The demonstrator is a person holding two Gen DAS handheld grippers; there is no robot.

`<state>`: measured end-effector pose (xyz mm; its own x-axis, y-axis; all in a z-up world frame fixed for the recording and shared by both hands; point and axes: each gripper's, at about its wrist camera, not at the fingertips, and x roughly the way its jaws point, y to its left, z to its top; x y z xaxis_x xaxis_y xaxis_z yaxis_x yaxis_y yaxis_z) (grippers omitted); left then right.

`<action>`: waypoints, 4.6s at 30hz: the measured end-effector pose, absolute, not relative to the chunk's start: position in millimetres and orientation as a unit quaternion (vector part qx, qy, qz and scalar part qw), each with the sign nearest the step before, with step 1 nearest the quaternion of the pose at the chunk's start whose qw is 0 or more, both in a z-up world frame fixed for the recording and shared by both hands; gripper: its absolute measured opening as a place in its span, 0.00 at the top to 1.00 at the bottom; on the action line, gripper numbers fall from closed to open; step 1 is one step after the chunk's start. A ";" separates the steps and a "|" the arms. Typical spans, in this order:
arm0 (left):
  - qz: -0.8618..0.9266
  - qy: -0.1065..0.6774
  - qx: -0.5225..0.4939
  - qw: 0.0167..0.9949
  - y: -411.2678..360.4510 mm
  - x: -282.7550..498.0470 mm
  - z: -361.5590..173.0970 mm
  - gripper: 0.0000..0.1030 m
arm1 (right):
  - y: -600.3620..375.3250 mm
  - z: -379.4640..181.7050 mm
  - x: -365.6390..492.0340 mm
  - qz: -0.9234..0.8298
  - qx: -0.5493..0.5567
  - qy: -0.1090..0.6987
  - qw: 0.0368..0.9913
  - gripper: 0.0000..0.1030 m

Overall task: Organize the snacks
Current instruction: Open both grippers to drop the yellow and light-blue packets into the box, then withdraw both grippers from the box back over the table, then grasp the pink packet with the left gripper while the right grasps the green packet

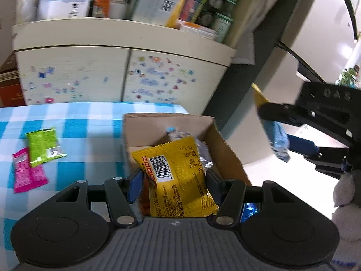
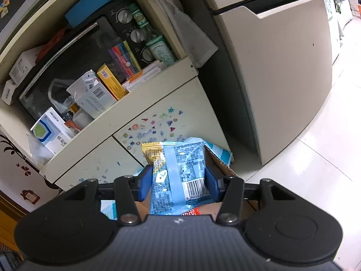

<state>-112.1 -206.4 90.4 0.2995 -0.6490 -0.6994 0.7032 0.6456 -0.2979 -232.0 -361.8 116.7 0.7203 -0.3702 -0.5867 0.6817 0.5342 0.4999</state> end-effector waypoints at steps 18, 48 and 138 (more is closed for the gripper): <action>-0.423 0.425 0.017 0.800 -207.4 -101.9 96.1 0.05 | -373.3 113.0 -237.3 -0.310 0.416 0.189 0.834 0.36; -0.316 0.409 0.064 0.854 -74.8 4.8 93.9 0.02 | -334.1 112.3 -184.3 -0.256 0.349 0.245 0.867 0.33; -0.248 0.442 0.133 0.851 -87.6 81.3 -25.2 0.00 | -237.6 -15.2 15.1 -0.127 0.164 0.433 0.877 0.46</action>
<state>81.3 -87.6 -25.2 0.4853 -0.3051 -0.8194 0.5406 0.8413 0.0069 15.1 -237.6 -15.2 0.5921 -0.0808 -0.8018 0.3650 0.9139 0.1774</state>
